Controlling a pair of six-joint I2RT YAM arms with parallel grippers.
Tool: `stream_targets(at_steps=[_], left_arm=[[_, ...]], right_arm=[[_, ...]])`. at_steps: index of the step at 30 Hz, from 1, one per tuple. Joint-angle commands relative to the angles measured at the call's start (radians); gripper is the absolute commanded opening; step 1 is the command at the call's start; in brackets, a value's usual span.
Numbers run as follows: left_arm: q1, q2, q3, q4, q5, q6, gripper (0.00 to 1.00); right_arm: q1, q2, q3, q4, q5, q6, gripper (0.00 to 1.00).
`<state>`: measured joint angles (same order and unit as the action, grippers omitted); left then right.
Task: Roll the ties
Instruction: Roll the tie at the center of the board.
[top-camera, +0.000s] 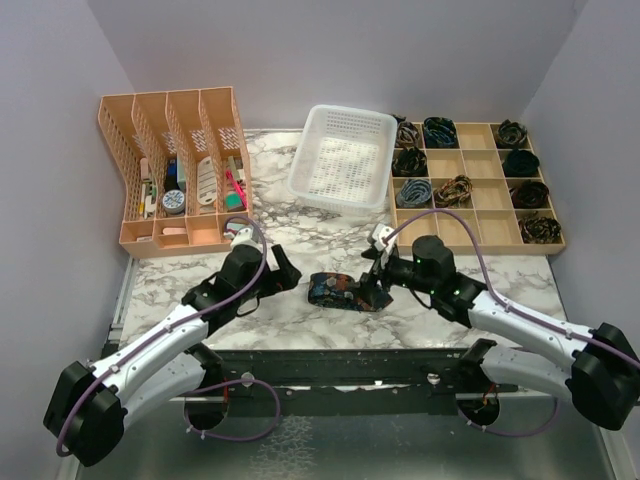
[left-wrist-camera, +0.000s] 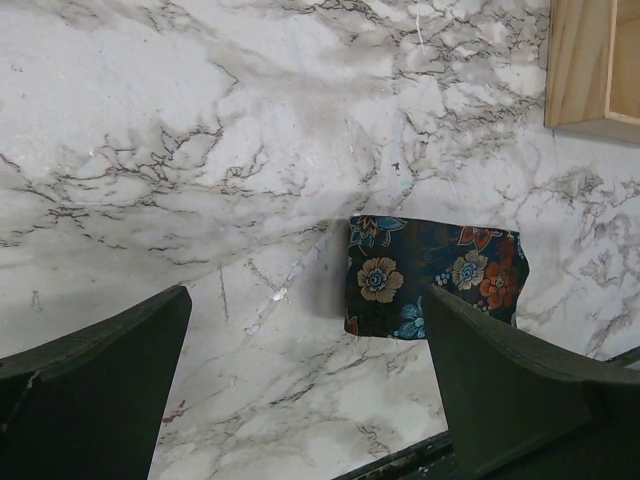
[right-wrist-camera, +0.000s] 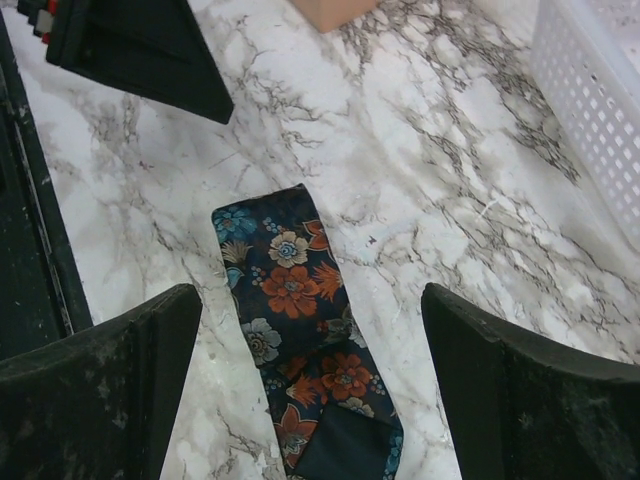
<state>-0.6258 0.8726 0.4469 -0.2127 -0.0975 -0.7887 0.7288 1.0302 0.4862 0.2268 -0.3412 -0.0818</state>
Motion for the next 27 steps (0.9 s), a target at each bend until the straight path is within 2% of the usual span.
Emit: stream_targets(at_steps=[1, 4, 8, 12, 19, 27], left_arm=[[0.022, -0.033, -0.027, 0.015, 0.03, -0.018, 0.99], [0.036, -0.04, -0.037, 0.015, 0.03, -0.022, 0.99], [0.047, -0.042, -0.037, -0.002, 0.038, -0.026, 0.99], [0.048, -0.075, -0.039, -0.051, 0.021, -0.024, 0.99], [0.054, -0.125, -0.063, -0.059, 0.018, -0.032, 0.99], [0.055, -0.089, -0.05, -0.057, 0.029, -0.018, 0.99]], right_arm=[[0.047, 0.025, 0.05, -0.063, -0.001, -0.16, 1.0], [0.072, 0.069, 0.096, -0.131, -0.004, -0.227, 1.0], [0.076, 0.115, 0.129, -0.153, 0.092, -0.212, 1.0], [0.076, 0.157, 0.146, -0.197, -0.013, -0.271, 1.0], [0.077, 0.269, 0.193, -0.223, -0.051, -0.3, 1.0], [0.076, 0.354, 0.208, -0.173, -0.1, -0.283, 1.0]])
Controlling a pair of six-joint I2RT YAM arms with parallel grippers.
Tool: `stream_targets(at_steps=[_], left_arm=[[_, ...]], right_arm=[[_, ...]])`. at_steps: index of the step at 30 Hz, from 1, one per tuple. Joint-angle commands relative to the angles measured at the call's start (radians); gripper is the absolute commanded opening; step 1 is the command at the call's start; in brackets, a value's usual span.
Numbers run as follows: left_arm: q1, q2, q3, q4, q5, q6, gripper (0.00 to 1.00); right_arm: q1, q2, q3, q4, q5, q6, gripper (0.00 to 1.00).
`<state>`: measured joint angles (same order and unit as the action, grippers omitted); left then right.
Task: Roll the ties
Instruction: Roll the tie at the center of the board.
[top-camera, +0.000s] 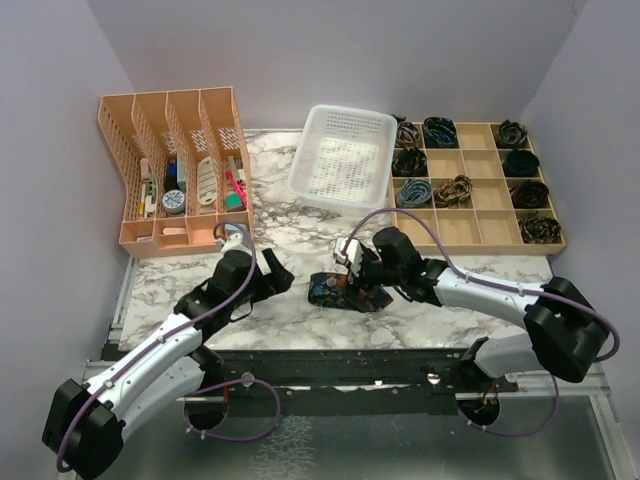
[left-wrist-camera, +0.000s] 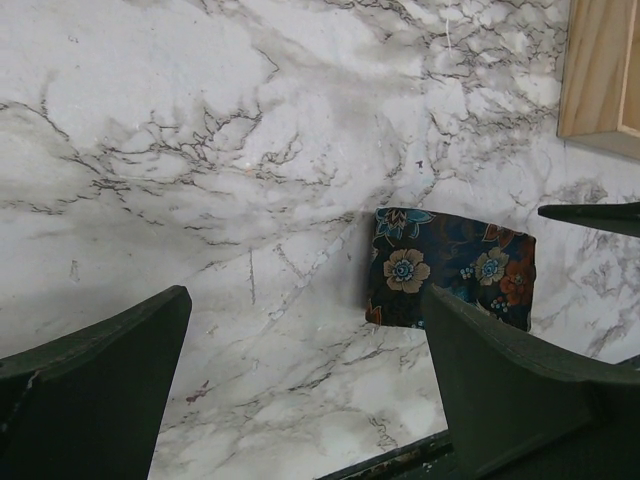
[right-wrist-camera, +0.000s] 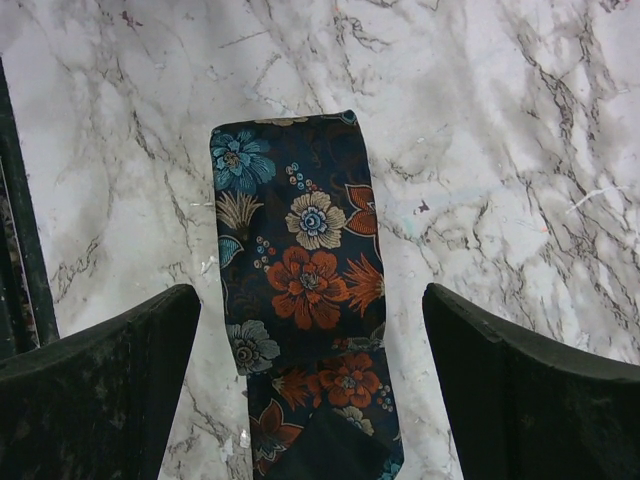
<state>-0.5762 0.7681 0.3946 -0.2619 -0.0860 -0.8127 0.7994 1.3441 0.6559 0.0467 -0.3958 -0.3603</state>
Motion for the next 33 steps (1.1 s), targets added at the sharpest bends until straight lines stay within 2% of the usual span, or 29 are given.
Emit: stream_targets(at_steps=[1, 18, 23, 27, 33], left_arm=[[0.006, 0.018, 0.003, -0.006, 0.017, 0.007, 0.99], [0.007, 0.055, 0.028, -0.005, 0.015, 0.026, 0.99], [0.009, 0.06, 0.026, -0.004, 0.012, 0.029, 0.99], [0.01, 0.058, 0.021, -0.007, 0.013, 0.03, 0.99], [0.013, 0.037, 0.018, -0.035, -0.006, 0.028, 0.99]], right_arm=[[0.005, 0.048, 0.039, 0.012, -0.049, -0.003, 1.0], [0.035, 0.233, 0.06, 0.083, -0.032, -0.002, 1.0], [0.085, 0.289, 0.065, 0.094, 0.0, -0.016, 0.91], [0.123, 0.346, 0.088, 0.102, 0.068, -0.004, 0.76], [0.178, 0.41, 0.136, 0.133, 0.102, 0.048, 0.63]])
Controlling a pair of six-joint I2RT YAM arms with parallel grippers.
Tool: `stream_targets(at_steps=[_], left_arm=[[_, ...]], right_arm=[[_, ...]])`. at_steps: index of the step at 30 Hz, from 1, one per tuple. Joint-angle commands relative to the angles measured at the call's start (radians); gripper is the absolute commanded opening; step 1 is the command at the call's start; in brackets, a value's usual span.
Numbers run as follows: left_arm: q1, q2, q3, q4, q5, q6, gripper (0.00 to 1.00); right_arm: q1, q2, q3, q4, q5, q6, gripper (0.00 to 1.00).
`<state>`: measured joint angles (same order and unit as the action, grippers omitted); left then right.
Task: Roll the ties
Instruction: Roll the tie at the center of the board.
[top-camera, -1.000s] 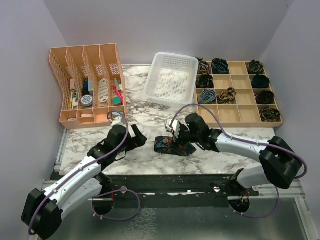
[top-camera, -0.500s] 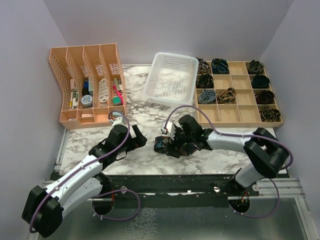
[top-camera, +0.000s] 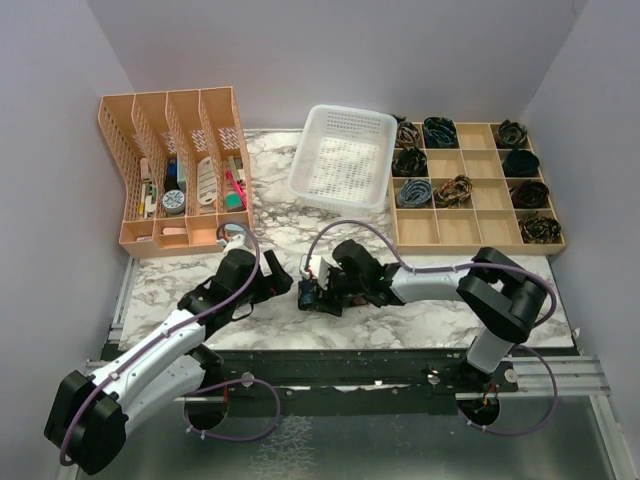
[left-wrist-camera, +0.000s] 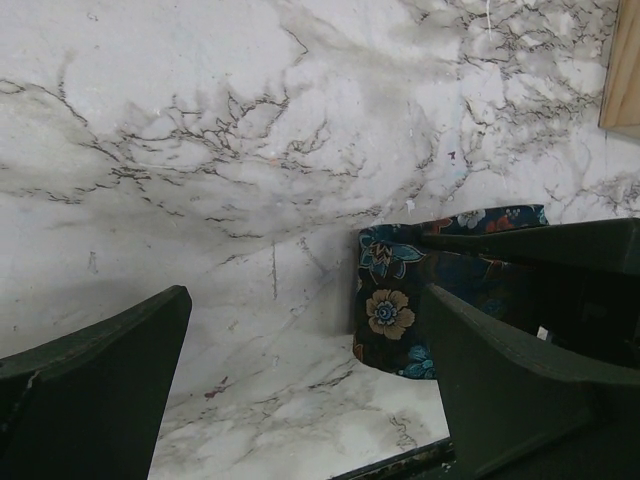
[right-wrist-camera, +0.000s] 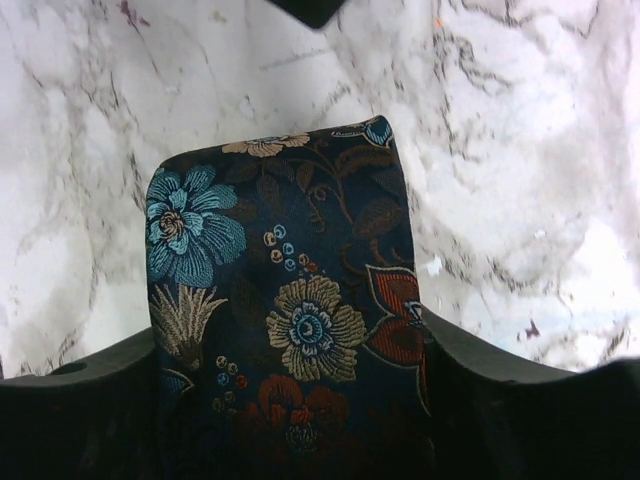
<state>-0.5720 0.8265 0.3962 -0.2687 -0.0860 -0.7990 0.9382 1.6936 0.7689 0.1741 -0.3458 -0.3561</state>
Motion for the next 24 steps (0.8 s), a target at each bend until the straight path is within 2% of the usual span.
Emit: stream_targets(at_steps=[1, 10, 14, 17, 20, 24], left_arm=[[0.01, -0.028, 0.017, -0.035, -0.014, 0.013, 0.99], [0.019, -0.096, 0.015, -0.096, -0.056, -0.006, 0.99], [0.021, -0.107, 0.018, -0.113, -0.057, -0.007, 0.99], [0.023, -0.111, 0.014, -0.114, -0.054, -0.011, 0.99], [0.023, -0.11, 0.013, -0.112, -0.051, -0.014, 0.99], [0.023, -0.107, 0.011, -0.102, -0.045, -0.017, 0.99]], right_arm=[[0.048, 0.071, 0.032, 0.015, 0.047, 0.051, 0.61], [0.091, 0.129, 0.114, 0.075, 0.079, 0.177, 0.62], [0.09, 0.093, 0.123, 0.059, 0.027, 0.109, 0.81], [0.09, 0.04, 0.122, 0.022, 0.071, 0.057, 0.98], [0.091, -0.042, 0.086, 0.027, 0.09, 0.025, 1.0], [0.09, -0.171, -0.019, 0.148, 0.178, 0.105, 1.0]])
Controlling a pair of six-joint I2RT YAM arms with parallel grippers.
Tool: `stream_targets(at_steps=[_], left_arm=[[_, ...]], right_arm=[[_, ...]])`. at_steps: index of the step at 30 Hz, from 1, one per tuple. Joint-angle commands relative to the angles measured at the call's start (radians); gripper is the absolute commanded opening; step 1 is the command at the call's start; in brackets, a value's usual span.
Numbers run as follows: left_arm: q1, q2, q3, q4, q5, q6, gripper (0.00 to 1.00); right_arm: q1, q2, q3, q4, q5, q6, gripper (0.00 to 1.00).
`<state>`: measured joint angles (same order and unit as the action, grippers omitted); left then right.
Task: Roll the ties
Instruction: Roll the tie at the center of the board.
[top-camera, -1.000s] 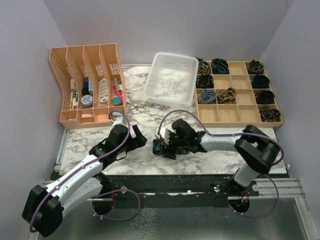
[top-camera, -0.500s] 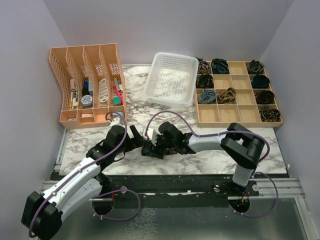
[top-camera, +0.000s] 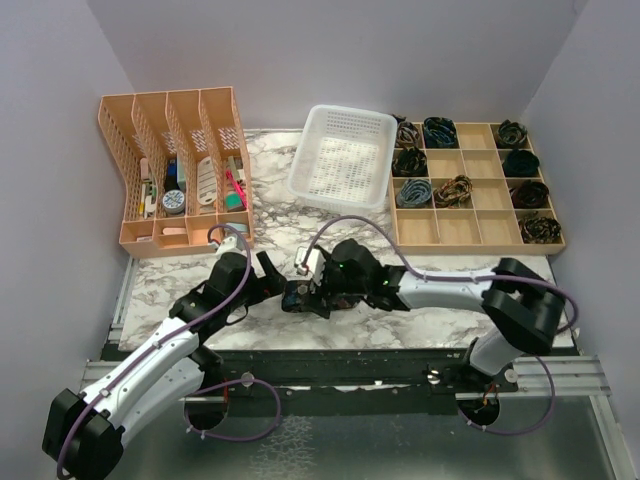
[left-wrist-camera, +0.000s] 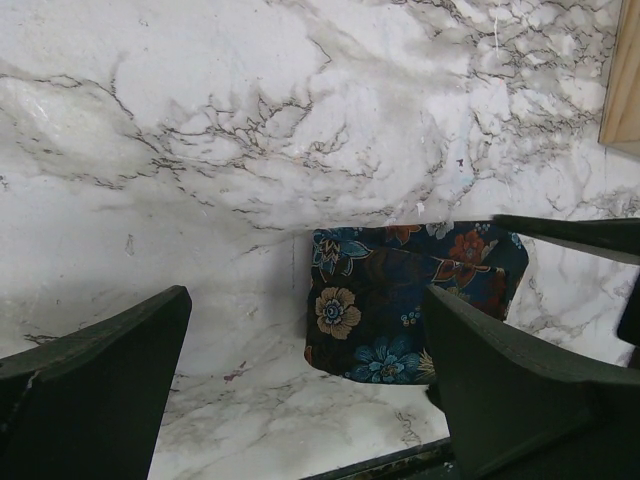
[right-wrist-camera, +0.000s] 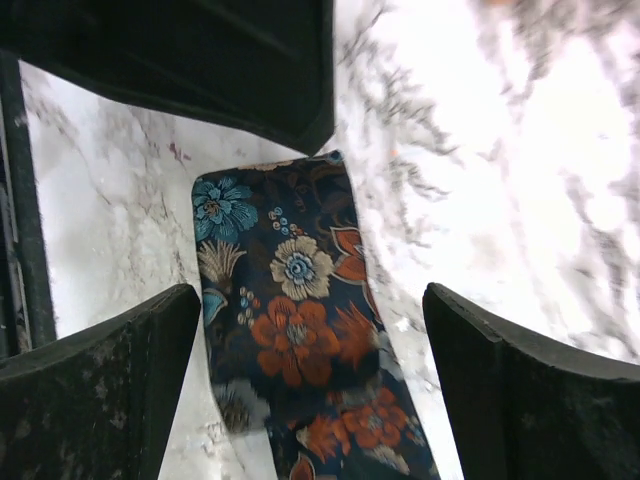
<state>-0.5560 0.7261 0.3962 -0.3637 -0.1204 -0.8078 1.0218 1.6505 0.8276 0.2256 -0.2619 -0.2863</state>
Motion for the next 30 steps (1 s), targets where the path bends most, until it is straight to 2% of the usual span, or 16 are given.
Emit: stream_targets(at_steps=[1, 4, 6, 9, 12, 16, 21, 30], left_arm=[[0.007, -0.005, 0.01, -0.005, -0.006, -0.008, 0.99], [0.007, -0.003, 0.013, -0.004, 0.001, -0.004, 0.99], [0.007, -0.006, 0.009, -0.002, -0.001, -0.005, 0.99], [0.007, -0.008, -0.002, 0.009, 0.003, -0.011, 0.99], [0.007, -0.008, -0.018, 0.035, 0.015, -0.016, 0.99], [0.008, -0.005, -0.04, 0.084, 0.06, -0.013, 0.99], [0.008, 0.0, -0.044, 0.087, 0.085, -0.003, 0.99], [0.008, -0.015, -0.051, 0.088, 0.097, -0.008, 0.99]], right_arm=[[0.006, -0.159, -0.101, 0.113, 0.107, 0.054, 1.0], [0.006, -0.244, -0.155, 0.114, 0.17, 0.153, 1.0], [0.006, -0.294, -0.185, 0.102, 0.279, 0.268, 1.0], [-0.002, -0.356, -0.187, -0.017, 0.505, 0.58, 1.0], [-0.063, -0.355, -0.155, -0.176, 0.414, 0.805, 1.0], [-0.075, -0.366, -0.197, -0.157, 0.414, 1.068, 0.96], [-0.075, -0.311, -0.215, -0.072, 0.302, 1.152, 0.84], [-0.075, -0.226, -0.168, -0.084, 0.216, 1.145, 0.73]])
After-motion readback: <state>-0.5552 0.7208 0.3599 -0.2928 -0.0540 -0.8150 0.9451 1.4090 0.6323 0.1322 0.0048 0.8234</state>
